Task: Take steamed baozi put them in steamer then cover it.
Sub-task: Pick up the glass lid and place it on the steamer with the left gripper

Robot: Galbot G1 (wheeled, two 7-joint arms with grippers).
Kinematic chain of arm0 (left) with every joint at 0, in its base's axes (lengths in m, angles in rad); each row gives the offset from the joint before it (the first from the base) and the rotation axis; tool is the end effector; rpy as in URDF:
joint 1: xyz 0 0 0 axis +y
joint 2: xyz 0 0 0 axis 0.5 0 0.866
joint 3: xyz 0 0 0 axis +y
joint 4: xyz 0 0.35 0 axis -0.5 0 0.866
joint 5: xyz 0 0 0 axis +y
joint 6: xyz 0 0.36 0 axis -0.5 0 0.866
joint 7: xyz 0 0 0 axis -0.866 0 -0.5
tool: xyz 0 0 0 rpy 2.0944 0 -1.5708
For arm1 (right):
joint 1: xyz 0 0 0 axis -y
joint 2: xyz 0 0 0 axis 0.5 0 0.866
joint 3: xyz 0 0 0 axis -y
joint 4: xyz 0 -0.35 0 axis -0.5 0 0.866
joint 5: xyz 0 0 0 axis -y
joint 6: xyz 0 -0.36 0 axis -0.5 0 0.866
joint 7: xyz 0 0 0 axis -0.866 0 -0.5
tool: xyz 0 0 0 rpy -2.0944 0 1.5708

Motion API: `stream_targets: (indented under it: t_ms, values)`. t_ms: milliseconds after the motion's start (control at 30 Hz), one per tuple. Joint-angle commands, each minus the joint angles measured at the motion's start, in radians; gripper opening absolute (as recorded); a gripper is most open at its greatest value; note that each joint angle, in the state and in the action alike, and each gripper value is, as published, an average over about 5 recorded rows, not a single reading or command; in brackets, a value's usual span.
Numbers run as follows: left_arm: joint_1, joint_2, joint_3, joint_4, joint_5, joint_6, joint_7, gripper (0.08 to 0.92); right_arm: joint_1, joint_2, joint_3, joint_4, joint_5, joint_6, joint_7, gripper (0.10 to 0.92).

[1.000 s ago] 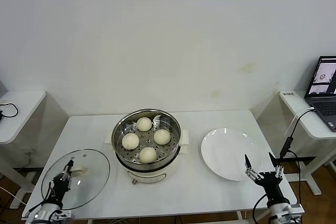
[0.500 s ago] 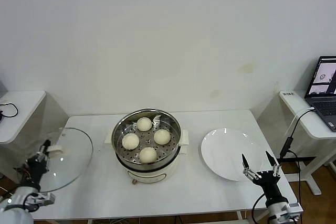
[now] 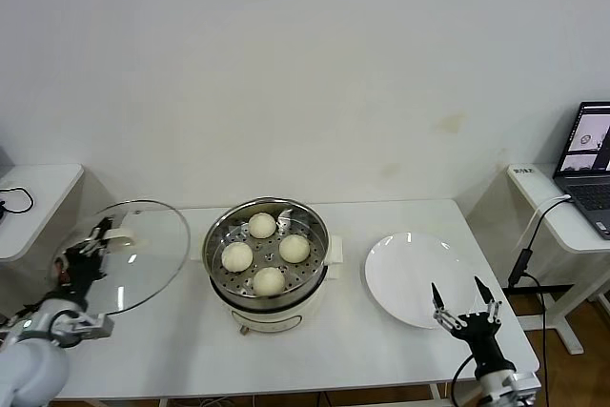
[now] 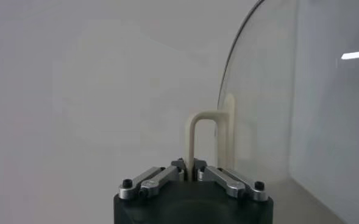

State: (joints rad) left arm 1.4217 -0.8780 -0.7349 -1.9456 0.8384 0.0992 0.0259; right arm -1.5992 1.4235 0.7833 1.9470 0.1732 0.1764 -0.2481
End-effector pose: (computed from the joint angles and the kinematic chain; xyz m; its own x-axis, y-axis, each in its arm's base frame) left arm 0.2598 0.1934 -0.2343 -0.9997 -0.0150 -0.0179 -0.0182 0.0176 0.9997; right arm 0.1692 -0.1170 -0.3423 -0.9968 -0.0774 -0.0207 -0.0752 0.9927 -0.0945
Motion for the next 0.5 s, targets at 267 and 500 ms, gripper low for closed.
stream_targets:
  t_ms: [267, 500]
  values:
    - [-0.357, -0.088, 0.511, -0.061, 0.145, 0.226, 0.147, 0.144, -0.005, 0.044, -0.053, 0.003, -0.113, 0.021, 0.014, 0.823]
    - [-0.446, -0.185, 0.588, -0.005, 0.252, 0.244, 0.185, 0.144, 0.002, 0.061, -0.071, -0.016, -0.131, 0.027, 0.014, 0.823]
